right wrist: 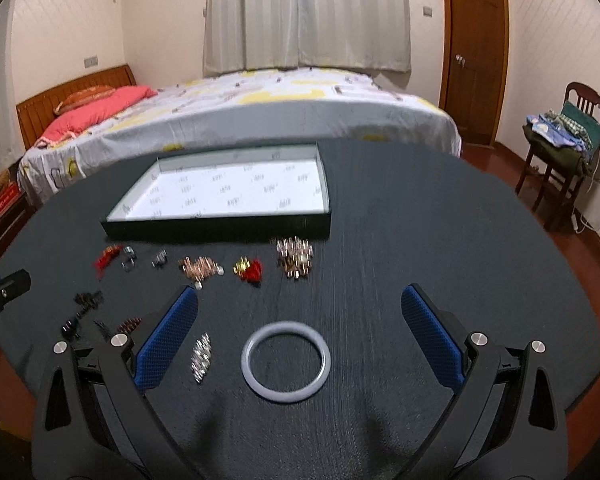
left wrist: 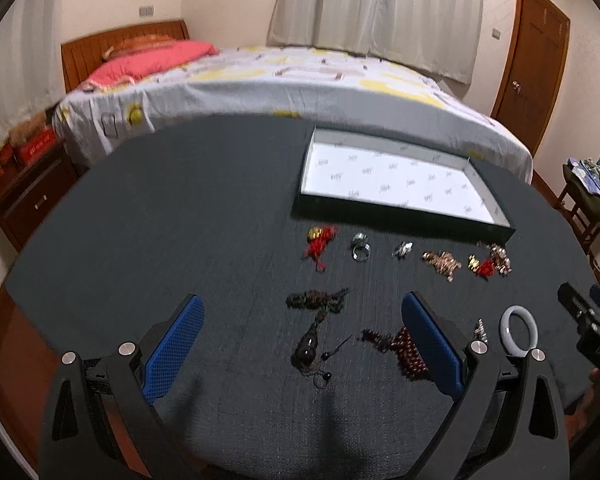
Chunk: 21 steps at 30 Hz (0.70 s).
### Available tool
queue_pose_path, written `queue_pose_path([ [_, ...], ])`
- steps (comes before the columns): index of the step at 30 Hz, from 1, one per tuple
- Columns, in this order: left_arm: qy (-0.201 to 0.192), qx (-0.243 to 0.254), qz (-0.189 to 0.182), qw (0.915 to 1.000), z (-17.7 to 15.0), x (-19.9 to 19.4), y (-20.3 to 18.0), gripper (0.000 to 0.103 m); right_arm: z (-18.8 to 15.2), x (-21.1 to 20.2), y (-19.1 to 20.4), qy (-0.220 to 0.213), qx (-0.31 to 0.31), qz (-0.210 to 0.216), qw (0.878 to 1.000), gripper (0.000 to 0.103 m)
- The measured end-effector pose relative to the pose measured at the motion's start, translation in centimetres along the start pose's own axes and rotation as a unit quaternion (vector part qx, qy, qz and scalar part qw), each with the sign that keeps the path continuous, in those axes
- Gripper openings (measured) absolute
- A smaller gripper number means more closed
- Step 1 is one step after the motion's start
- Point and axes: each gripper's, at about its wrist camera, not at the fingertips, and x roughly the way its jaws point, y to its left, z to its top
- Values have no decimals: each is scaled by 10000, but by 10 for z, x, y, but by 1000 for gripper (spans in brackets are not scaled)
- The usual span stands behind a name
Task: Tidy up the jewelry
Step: 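Move the right tool over the white jade bangle while the left tool reaches the black cord pendant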
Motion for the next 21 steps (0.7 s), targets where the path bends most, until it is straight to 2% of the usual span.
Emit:
queue_pose_path([
  [12,391,-21,-69,9992,-16,39,9,96,-30,50,2,695,-280,-124,9971,99],
  [17,554,-19,-152,9983,-19,50,9,96,-37,61,1,849,-277,-102,9960,99],
  [21,646,17,-208,9977,-20,58,7,96,-42,64,3,952,-322,-23,9949,92],
])
